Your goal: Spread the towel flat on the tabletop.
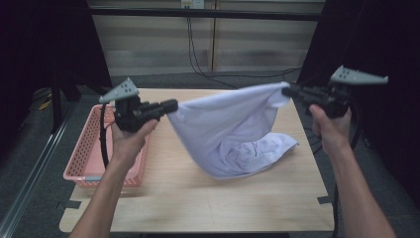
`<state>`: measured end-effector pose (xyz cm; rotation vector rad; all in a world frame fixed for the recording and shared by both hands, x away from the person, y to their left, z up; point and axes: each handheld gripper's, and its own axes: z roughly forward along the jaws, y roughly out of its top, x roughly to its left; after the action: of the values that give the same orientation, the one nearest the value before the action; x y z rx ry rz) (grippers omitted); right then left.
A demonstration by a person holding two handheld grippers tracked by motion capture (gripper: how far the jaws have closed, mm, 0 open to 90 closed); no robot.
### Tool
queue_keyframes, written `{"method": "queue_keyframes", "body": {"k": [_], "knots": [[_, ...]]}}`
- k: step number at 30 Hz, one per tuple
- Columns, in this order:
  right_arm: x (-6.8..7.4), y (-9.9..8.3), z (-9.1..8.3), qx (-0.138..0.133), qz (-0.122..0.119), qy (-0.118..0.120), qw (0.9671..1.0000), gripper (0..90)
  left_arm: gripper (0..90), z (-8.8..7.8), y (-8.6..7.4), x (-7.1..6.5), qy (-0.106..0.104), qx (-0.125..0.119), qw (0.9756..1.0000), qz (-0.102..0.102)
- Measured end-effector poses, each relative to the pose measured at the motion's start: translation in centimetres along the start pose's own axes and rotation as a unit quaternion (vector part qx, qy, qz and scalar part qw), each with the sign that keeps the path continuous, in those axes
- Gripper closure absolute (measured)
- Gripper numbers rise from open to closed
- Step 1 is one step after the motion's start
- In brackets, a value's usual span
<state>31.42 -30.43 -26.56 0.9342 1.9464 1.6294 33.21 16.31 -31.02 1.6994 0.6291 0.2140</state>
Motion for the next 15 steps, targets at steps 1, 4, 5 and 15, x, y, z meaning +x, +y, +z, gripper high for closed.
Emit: {"method": "queue_keyframes", "body": {"k": [1,4,5,15], "knots": [[0.4,-1.5,-0.4,0.012,0.004,0.01,0.9999,86.2,86.8,0.1,-0.8,-0.2,-0.005,0.006,0.9999,-0.009],[1.8,-5.7,-2.3,0.049,0.008,0.04,0.998,86.1,86.7,-1.1,-4.9,-2.1,-0.035,0.035,0.9987,-0.012],[1.8,-5.7,-2.3,0.049,0.008,0.04,0.998,86.1,86.6,-1.1,-4.9,-2.1,-0.035,0.035,0.9987,-0.012],[9.3,-14.5,-10.1,0.107,0.021,0.083,0.9906,83.6,85.4,-6.7,-11.7,-9.2,-0.118,0.062,0.9905,-0.034]]}}
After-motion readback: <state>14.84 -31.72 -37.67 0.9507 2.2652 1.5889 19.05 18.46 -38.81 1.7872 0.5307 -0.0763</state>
